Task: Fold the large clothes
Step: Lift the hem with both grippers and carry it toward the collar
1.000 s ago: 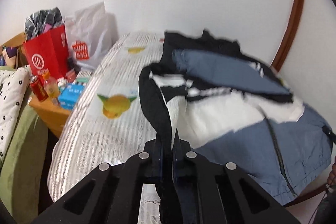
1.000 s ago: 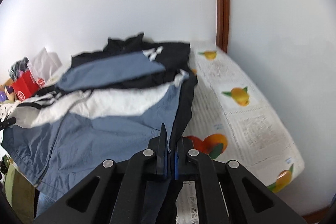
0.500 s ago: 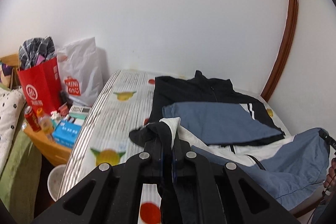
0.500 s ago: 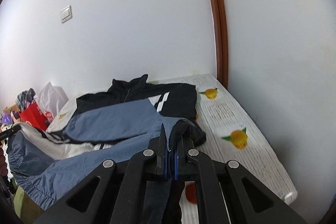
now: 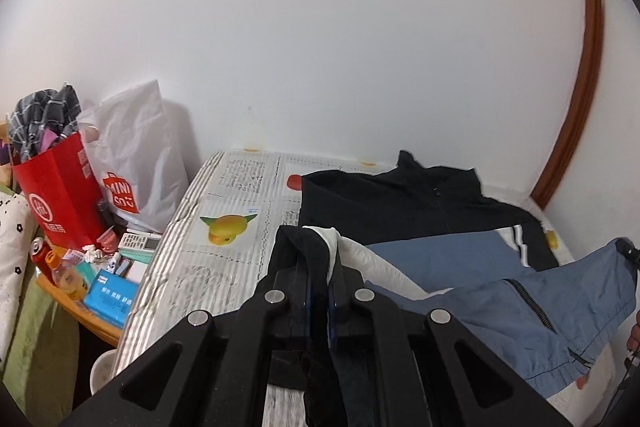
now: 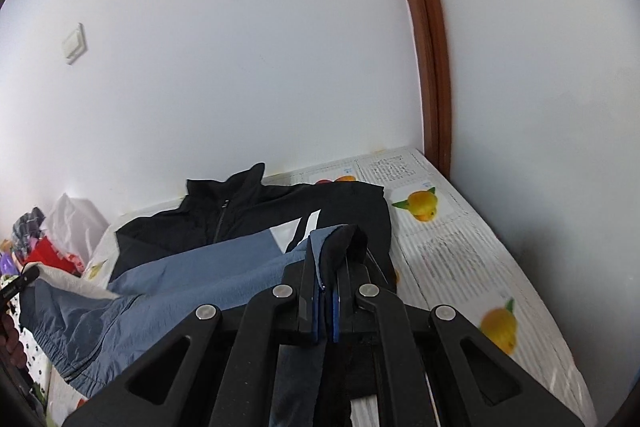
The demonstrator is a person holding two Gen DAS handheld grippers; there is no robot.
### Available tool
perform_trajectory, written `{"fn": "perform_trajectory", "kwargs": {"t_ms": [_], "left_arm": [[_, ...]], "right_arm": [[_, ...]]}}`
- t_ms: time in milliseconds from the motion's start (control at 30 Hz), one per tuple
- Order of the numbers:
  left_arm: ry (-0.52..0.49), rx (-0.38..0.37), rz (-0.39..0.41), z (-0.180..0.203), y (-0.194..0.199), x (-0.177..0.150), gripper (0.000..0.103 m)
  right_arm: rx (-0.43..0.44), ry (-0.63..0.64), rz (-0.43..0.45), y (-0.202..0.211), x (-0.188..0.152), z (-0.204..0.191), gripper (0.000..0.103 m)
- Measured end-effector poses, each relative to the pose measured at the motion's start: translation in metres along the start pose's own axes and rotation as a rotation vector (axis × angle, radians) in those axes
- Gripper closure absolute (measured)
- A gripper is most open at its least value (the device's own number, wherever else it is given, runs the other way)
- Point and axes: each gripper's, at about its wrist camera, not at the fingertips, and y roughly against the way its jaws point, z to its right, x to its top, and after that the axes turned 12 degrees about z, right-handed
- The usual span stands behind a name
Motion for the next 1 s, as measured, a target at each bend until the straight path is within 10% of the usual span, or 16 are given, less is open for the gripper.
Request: {"fn": "perform_trajectory", "kwargs": {"t_ms": [667, 833, 1000], "left_arm": [[-0.031, 0.028, -0.237, 0.000, -0.106, -0.049, 0.087], [-0.043, -0.060, -0.222, 0.004, -0.087, -0.041, 0.047], [-0.059, -0.079, -0.166, 0.003, -0.054, -0.031, 0.043]], "right_arm": [[-0.137, 0.020, -0.217, -0.133, -0.063, 0.024, 0.089], [-0.093, 0.073, -0.280, -0.117, -0.069, 0.022, 0.063], [-0.081, 0.156, -0.217, -0.062, -0.065, 0.019, 0.058]]}}
